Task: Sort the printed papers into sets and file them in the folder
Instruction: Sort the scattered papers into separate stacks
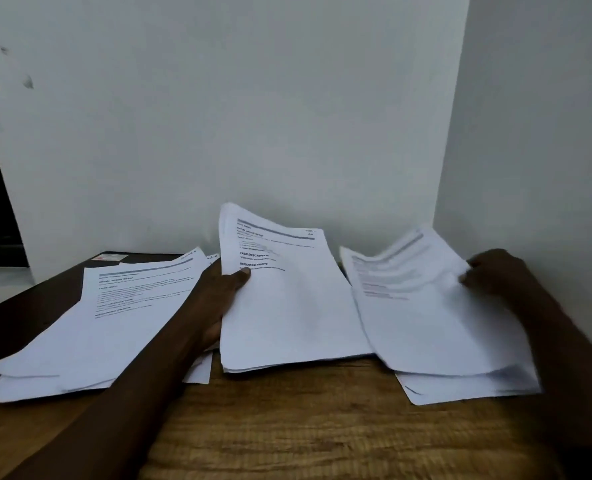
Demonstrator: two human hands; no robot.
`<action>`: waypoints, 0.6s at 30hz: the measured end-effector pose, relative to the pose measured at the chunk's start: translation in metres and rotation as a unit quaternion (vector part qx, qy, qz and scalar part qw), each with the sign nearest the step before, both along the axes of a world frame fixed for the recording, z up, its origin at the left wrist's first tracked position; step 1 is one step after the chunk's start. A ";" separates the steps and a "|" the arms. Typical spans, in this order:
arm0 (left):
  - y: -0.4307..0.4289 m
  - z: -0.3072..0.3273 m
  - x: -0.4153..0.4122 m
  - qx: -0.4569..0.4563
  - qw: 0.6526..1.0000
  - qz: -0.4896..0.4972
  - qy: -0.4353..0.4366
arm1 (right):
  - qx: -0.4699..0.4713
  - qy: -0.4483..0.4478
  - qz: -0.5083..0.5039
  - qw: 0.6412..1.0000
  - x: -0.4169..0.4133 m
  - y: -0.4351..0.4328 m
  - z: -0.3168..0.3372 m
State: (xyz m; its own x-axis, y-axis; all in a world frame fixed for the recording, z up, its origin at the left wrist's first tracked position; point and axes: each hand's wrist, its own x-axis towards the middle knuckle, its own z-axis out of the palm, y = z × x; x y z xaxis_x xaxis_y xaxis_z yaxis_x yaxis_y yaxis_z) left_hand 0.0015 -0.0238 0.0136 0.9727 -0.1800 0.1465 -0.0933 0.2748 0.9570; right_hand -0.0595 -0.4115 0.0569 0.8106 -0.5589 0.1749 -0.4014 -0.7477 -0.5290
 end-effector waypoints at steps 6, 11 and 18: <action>0.004 -0.007 0.002 0.047 0.999 0.004 0.025 | -0.101 0.119 -0.036 0.987 -0.002 0.011 -0.003; 0.003 -0.007 0.002 0.062 0.998 0.002 0.019 | -0.178 0.141 0.107 0.968 0.009 0.074 -0.027; 0.003 -0.006 0.002 0.102 0.994 0.015 0.023 | -0.101 0.233 0.125 0.959 0.020 0.071 -0.049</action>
